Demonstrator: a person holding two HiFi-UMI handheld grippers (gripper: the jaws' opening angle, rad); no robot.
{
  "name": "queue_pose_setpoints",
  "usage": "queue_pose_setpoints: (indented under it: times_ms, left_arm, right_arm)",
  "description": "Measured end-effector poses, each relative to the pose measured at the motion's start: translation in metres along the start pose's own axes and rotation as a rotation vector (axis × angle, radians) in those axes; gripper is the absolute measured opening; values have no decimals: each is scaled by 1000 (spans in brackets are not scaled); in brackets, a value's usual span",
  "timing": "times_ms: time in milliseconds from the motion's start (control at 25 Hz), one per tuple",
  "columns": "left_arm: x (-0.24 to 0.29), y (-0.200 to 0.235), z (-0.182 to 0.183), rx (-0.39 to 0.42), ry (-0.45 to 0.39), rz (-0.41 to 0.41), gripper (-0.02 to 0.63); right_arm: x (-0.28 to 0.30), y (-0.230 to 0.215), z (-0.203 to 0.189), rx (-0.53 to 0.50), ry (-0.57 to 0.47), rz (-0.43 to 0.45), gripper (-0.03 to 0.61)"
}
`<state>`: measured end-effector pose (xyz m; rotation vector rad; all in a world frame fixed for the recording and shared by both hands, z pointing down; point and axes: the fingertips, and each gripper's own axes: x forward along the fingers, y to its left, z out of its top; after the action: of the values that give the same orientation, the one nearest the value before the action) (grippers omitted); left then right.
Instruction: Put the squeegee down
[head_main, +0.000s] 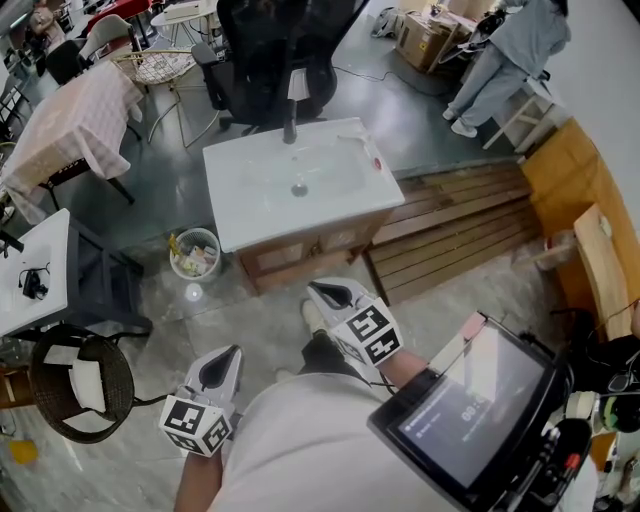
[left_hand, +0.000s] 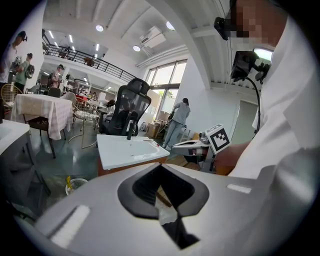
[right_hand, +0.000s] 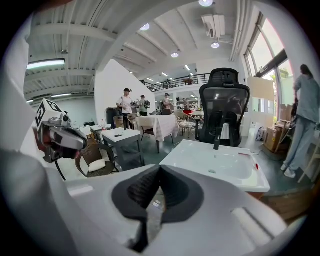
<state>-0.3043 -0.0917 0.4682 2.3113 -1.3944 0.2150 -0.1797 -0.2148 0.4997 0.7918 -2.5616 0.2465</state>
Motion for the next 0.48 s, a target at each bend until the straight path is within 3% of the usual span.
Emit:
queue_pose_setpoints:
  times_ms: [480]
  left_arm:
    - [9, -7, 0, 11, 0, -12, 8]
  right_arm:
    - [-8, -6, -1, -3, -8, -8, 2]
